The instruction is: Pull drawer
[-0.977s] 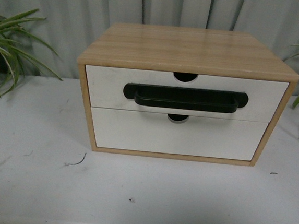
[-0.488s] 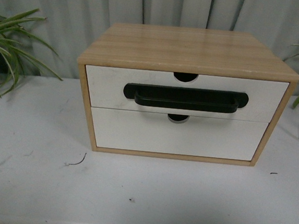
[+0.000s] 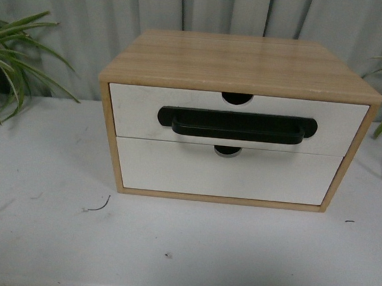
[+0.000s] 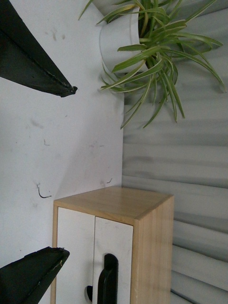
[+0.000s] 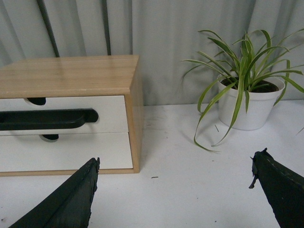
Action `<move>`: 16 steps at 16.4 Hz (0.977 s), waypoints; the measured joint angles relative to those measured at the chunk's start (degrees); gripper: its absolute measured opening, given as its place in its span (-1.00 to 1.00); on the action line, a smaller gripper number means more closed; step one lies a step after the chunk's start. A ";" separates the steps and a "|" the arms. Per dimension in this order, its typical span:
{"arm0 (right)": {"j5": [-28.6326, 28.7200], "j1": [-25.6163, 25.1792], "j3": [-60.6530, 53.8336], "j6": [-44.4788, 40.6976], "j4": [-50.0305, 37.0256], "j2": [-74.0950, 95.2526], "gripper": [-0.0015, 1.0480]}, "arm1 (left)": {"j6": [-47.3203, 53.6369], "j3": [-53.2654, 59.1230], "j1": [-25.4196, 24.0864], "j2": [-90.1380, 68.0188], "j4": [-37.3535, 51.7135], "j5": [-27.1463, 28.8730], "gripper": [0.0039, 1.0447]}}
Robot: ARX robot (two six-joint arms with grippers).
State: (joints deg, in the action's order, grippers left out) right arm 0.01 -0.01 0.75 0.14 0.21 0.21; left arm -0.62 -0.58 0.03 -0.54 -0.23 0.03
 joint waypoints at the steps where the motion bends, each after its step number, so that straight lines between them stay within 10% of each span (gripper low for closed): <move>1: 0.00 0.00 0.00 0.00 0.02 0.00 0.87 | 0.00 0.00 0.00 0.00 0.02 0.00 0.88; 9: 1.18 -0.07 0.28 1.57 1.25 0.98 0.87 | 0.00 0.00 0.00 0.00 0.02 0.00 0.88; 12: 1.46 3.17 2.80 6.29 -13.84 19.74 0.87 | -17.05 -9.42 8.87 -19.45 -10.56 28.00 0.88; 16: 0.85 5.73 11.23 6.25 -33.66 45.22 0.87 | -21.92 -12.87 4.55 -35.85 6.40 26.01 0.88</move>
State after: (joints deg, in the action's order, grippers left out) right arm 0.86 5.72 11.99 6.39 -33.45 45.43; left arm -22.55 -13.45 4.58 -36.38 6.17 26.04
